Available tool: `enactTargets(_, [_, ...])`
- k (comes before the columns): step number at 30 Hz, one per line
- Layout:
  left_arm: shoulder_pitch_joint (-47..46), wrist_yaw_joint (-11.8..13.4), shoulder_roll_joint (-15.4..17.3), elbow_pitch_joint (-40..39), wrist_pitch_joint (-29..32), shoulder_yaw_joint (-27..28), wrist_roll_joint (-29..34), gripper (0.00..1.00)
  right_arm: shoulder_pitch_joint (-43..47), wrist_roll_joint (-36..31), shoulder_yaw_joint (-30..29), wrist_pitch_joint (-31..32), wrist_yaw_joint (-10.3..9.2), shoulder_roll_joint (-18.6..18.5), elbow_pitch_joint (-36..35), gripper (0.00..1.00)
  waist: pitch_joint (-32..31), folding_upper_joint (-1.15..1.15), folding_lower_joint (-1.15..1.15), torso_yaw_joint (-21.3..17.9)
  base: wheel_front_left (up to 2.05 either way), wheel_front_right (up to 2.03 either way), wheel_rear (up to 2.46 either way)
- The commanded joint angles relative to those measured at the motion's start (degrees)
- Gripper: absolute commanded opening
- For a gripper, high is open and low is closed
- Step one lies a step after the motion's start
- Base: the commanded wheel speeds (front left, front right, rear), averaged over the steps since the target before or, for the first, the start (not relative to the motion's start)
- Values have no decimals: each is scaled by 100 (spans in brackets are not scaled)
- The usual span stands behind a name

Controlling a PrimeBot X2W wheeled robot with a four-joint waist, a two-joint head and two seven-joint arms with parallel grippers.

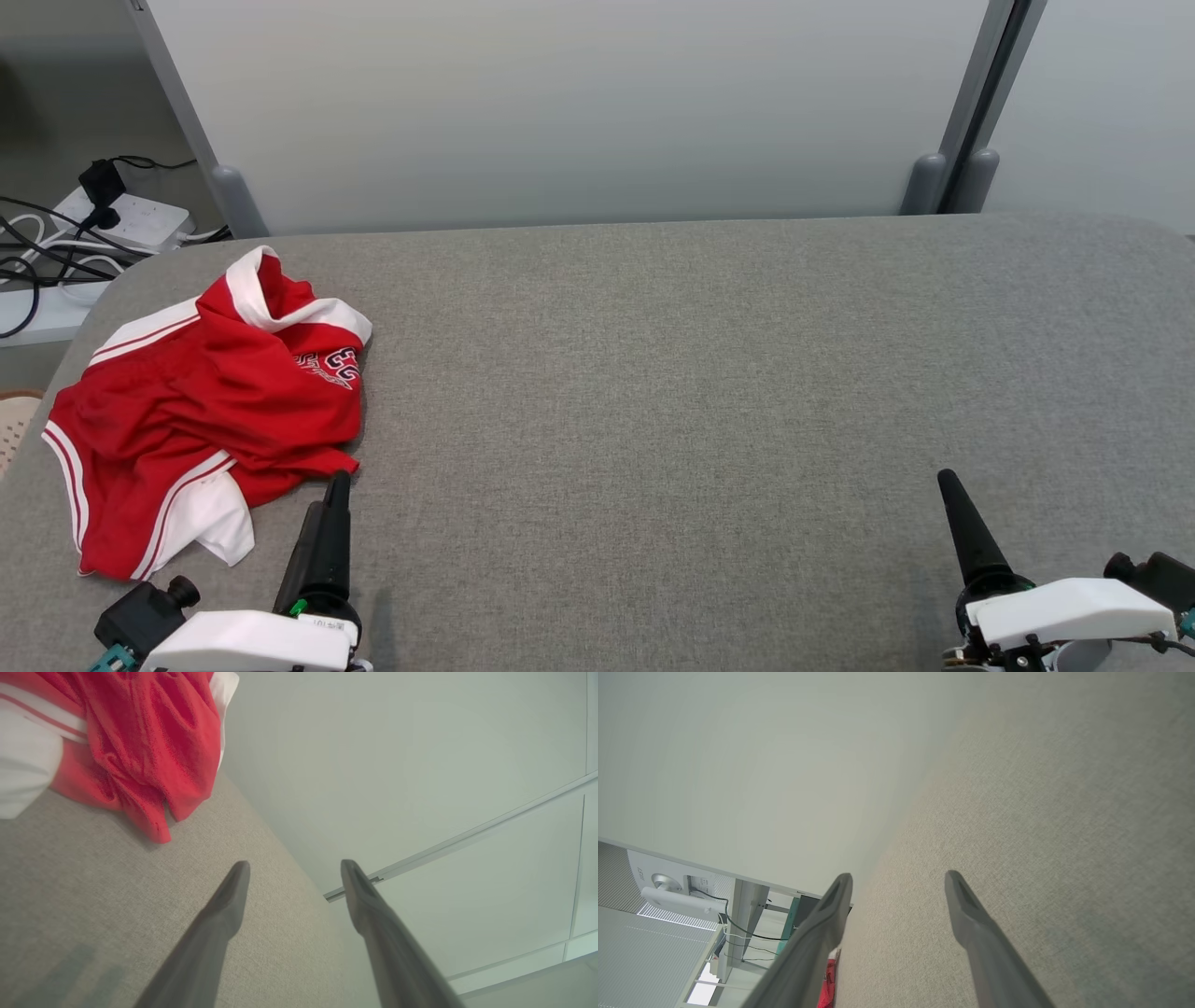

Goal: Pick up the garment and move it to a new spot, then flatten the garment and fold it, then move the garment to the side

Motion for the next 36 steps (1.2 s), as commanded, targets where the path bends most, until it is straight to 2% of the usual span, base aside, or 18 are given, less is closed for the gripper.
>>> enactTargets(1, [-316,13,80,-198,-60,43,173,100,-268,-156,91,-82,21,-91,-191,100,0,0,-1,-3,0,0,0])
enactTargets(15, [-302,169,96,-433,-313,-85,1456,100,-363,-1311,546,-334,27,-222,-345,100,-38,0,-1,-9,0,0,0])
enactTargets(36, [-346,263,118,-544,-666,-283,2657,100,-311,-2690,631,-687,34,-132,-532,100,-91,0,-1,-25,0,0,0])
